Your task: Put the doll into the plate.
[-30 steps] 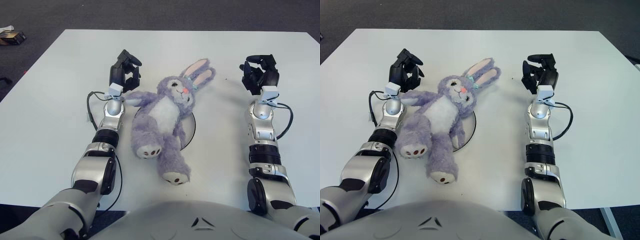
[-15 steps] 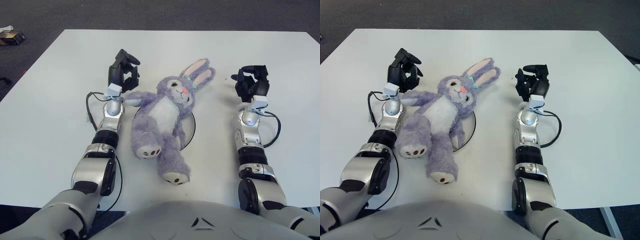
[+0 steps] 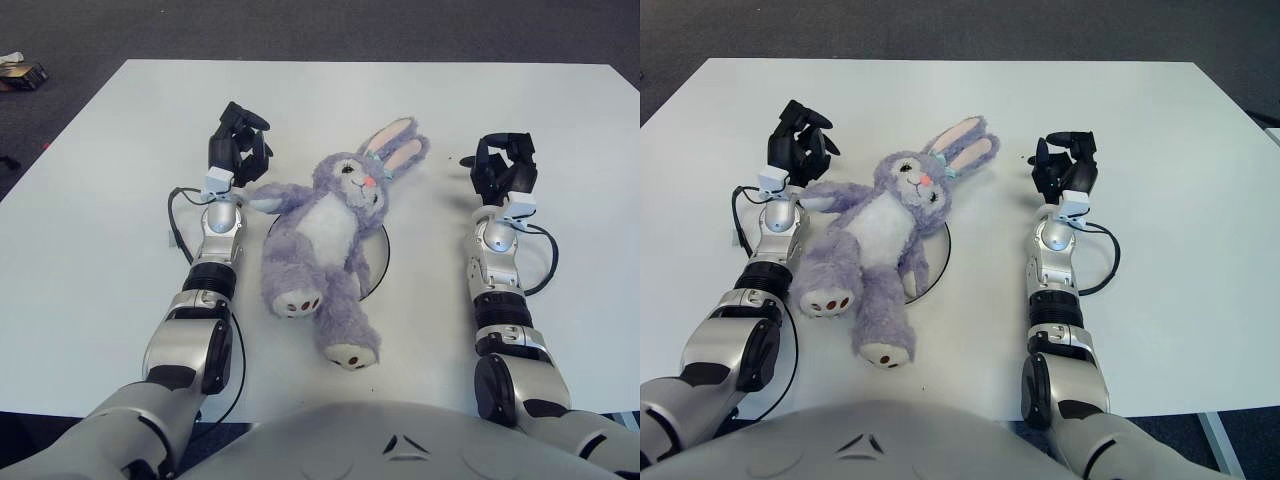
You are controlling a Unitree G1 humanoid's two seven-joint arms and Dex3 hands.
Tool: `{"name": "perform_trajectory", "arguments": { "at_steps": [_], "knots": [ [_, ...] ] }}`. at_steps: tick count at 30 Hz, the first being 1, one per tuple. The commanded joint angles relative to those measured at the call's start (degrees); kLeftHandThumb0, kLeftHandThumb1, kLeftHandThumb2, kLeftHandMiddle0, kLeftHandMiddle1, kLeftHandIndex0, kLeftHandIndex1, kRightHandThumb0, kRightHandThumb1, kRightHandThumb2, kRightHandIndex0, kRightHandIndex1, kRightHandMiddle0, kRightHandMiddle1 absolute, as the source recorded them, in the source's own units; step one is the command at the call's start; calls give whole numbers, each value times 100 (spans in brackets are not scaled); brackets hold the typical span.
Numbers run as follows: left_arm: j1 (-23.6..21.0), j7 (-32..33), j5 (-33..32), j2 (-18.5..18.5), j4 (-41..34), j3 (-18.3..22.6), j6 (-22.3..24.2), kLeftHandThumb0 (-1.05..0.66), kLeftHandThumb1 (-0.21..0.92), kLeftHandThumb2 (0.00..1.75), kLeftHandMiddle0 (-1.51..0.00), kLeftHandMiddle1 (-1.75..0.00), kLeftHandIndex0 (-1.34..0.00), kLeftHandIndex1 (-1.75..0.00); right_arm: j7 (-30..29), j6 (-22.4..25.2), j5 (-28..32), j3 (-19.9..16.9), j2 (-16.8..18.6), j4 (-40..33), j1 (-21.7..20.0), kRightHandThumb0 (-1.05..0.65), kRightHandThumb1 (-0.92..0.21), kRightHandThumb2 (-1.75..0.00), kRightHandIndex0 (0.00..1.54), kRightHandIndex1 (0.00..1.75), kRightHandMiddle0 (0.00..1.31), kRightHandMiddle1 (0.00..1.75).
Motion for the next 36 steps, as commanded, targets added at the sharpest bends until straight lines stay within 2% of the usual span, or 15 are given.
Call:
{"name": "perform_trajectory", "arguments": {
  "at_steps": [1, 13, 20, 26, 31, 33, 36],
  "knots": [
    [277, -99, -69, -64, 65, 25, 116, -27, 92, 68, -76, -175, -47, -175, 18, 195, 48, 34, 122, -13, 204, -35, -92, -36, 76, 150, 37, 157],
    [280, -335, -297, -150, 40, 106, 226, -28, 92, 66, -79, -175, -48, -175, 146, 741, 173, 62, 182, -347, 302, -35, -92, -35, 77, 148, 38, 156],
    [271, -371, -315, -165, 17, 133, 278, -28, 92, 64, -80, -175, -48, -175, 331, 1371, 201, 136, 139, -575, 414, -35, -92, -34, 76, 149, 39, 155],
    [336, -442, -237, -60, 8, 100, 286, -28, 92, 62, -80, -175, -48, -175, 383, 2233, -94, 332, -51, -955, 559, -36, -92, -31, 76, 151, 43, 151],
    [408, -521, -251, -75, 25, 93, 311, -28, 92, 59, -79, -175, -48, -175, 407, 2559, -138, 339, -95, -1155, 606, -36, -92, -29, 77, 155, 44, 150],
    [429, -553, -258, -88, 29, 84, 390, -28, 92, 58, -79, -175, -48, -175, 413, 2630, -139, 329, -112, -1174, 608, -36, -92, -29, 78, 156, 45, 150],
    [454, -524, -27, 60, -92, -87, 1219, -29, 92, 56, -80, -175, -48, -175, 429, 2684, -131, 320, -132, -1172, 616, -36, -92, -29, 78, 156, 45, 150]
  ]
}}
